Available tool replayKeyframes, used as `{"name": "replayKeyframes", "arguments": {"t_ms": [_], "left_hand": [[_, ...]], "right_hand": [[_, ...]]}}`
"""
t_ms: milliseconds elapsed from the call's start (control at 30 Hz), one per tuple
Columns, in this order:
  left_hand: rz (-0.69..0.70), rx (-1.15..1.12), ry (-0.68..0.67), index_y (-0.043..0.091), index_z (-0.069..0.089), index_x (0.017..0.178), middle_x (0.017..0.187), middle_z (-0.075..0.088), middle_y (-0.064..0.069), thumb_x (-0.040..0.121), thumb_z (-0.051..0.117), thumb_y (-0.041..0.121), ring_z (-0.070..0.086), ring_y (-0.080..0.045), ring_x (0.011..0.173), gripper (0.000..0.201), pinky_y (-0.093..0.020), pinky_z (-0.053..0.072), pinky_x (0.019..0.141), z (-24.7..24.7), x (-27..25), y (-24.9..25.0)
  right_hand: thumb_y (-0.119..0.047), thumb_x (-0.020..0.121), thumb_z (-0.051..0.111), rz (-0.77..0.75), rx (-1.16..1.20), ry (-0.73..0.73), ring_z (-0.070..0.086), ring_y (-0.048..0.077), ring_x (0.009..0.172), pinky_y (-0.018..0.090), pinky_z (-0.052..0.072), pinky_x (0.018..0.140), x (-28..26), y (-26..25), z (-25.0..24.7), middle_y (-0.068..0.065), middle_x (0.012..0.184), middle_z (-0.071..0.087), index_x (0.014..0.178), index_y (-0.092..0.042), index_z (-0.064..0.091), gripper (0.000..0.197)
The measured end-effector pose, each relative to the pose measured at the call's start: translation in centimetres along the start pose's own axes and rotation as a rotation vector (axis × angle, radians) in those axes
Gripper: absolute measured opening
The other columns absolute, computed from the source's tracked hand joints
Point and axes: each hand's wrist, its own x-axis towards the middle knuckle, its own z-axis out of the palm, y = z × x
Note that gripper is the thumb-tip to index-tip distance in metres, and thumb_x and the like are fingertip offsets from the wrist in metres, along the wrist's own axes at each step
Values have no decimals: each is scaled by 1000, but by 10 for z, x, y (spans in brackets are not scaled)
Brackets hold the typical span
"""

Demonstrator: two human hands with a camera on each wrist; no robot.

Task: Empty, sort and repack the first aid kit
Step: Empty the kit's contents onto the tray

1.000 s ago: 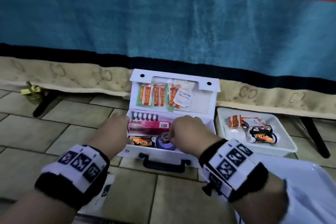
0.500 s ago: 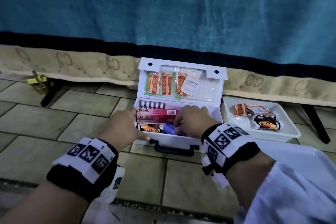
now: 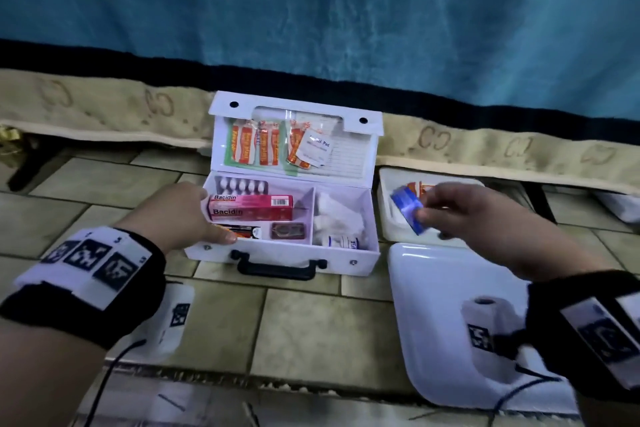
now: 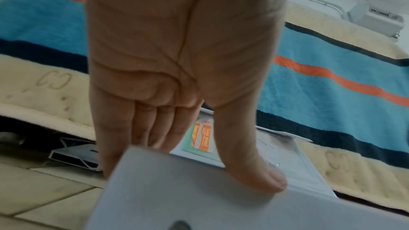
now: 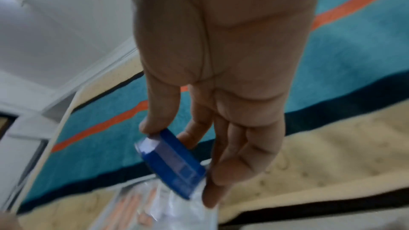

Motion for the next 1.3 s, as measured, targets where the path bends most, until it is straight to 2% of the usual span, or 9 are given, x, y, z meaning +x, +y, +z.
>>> {"name": "replayKeyframes", "arguments": {"t_ms": [67, 133, 333, 533, 733, 933, 1033, 1167, 1300], "left_hand": [[-4, 22, 10, 4, 57, 119, 115, 61, -12, 65, 82, 42, 53, -22, 91, 71, -25, 40, 71, 2, 0, 3], [8, 28, 27, 4, 57, 120, 119, 61, -12, 65, 82, 42, 54, -23, 95, 71, -26, 39, 72, 3, -1, 5], [11, 8, 37, 12, 58, 93, 88, 60, -3, 63, 83, 45, 51, -20, 78, 51, -25, 34, 55, 9, 3, 6], [5, -85, 31, 15, 64, 103, 94, 66, -3, 58, 86, 41, 59, -21, 84, 57, -27, 41, 64, 9, 4, 3], [-20, -127, 36, 11, 62, 111, 109, 67, -6, 60, 87, 34, 61, -23, 95, 62, -30, 49, 84, 9, 0, 7], [-28, -117, 34, 14, 61, 109, 114, 65, -4, 63, 85, 37, 60, -24, 99, 57, -26, 45, 79, 8, -3, 8], [-42, -99, 19, 9, 57, 117, 118, 63, -8, 66, 83, 37, 59, -24, 104, 64, -27, 46, 85, 7, -3, 10], [-59, -116, 15, 9, 54, 121, 120, 62, -7, 67, 83, 36, 59, -23, 103, 67, -25, 44, 82, 8, -2, 9], [-76, -127, 11, 11, 53, 122, 120, 61, -6, 67, 83, 36, 57, -21, 100, 68, -26, 44, 82, 10, 0, 8]], "right_hand": [[-30, 84, 67, 72, -238, 7, 49, 7, 61, 14, 37, 55, -9, 16, -4, -9, 68, 56, 84, -19, 65, 12], [-36, 82, 67, 128, -431, -70, 50, 4, 64, 15, 36, 55, -13, 31, 1, -10, 74, 56, 84, -24, 62, 13], [-31, 82, 68, 133, -577, -145, 53, 18, 88, 26, 39, 71, -1, 58, 32, 1, 100, 57, 97, -14, 61, 24], [-32, 82, 65, 116, -685, -215, 58, 23, 94, 33, 46, 78, 5, 48, 31, 6, 108, 61, 99, -10, 66, 28], [-35, 88, 58, -148, -512, -47, 61, 16, 91, 32, 49, 81, 22, -18, 38, -3, 101, 65, 94, -23, 64, 15], [-18, 91, 49, -274, -722, -181, 58, 26, 81, 27, 43, 61, 68, -64, 99, 6, 88, 61, 88, -12, 64, 17], [-17, 92, 51, -316, -875, -285, 57, 25, 89, 31, 47, 74, 88, -70, 117, 6, 101, 64, 102, -13, 68, 21], [-24, 95, 49, -262, -1123, -410, 33, 32, 122, 43, 30, 98, 93, -65, 131, 6, 124, 52, 116, -23, 64, 26], [-21, 95, 47, -205, -1027, -387, 38, 35, 125, 46, 32, 100, 93, -65, 137, 14, 132, 48, 110, -12, 60, 22]]}}
